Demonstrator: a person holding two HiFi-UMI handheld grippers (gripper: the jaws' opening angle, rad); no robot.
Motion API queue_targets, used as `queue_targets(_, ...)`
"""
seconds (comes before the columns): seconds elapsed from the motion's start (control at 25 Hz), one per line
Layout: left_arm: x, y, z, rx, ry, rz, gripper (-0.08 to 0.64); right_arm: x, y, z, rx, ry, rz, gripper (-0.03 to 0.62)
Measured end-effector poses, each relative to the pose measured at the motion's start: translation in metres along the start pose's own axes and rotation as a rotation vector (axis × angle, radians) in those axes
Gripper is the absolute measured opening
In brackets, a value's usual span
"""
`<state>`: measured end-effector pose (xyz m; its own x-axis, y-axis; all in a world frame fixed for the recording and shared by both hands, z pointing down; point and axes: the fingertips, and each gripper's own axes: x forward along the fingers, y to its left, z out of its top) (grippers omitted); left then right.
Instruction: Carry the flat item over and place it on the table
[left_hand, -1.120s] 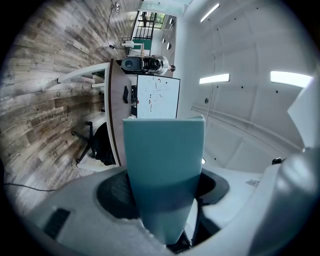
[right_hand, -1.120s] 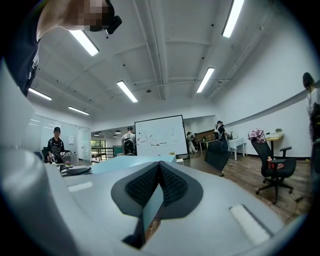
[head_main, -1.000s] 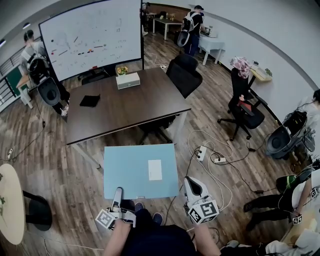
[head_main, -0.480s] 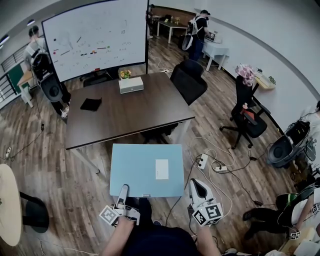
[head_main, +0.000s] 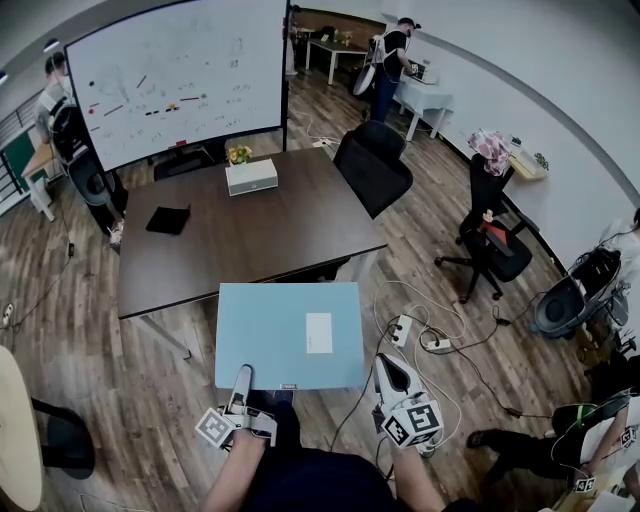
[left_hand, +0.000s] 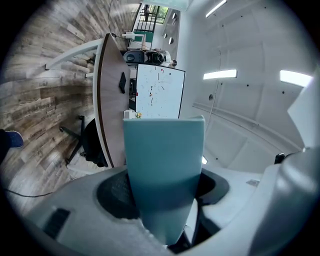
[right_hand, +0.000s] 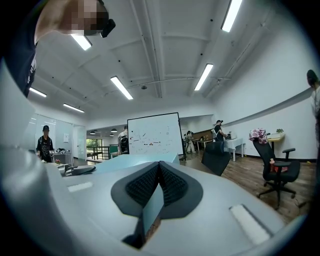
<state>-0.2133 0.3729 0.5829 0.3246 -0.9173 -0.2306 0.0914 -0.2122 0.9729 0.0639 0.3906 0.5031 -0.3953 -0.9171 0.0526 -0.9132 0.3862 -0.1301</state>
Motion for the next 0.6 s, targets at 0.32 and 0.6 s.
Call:
queue_targets(0.32,0.064,0.019,0.021,-0.005,-0.018,0.018,0.270,0.063,-0.031,0.007,-0.002,0.014,0.000,0.011)
queue_targets(0.6,0.125,0.022,0.050,-0.023,-0.013,0.010,0.270,0.124,-0.043,0.028,-0.010,-0.003,-0.006,0.011)
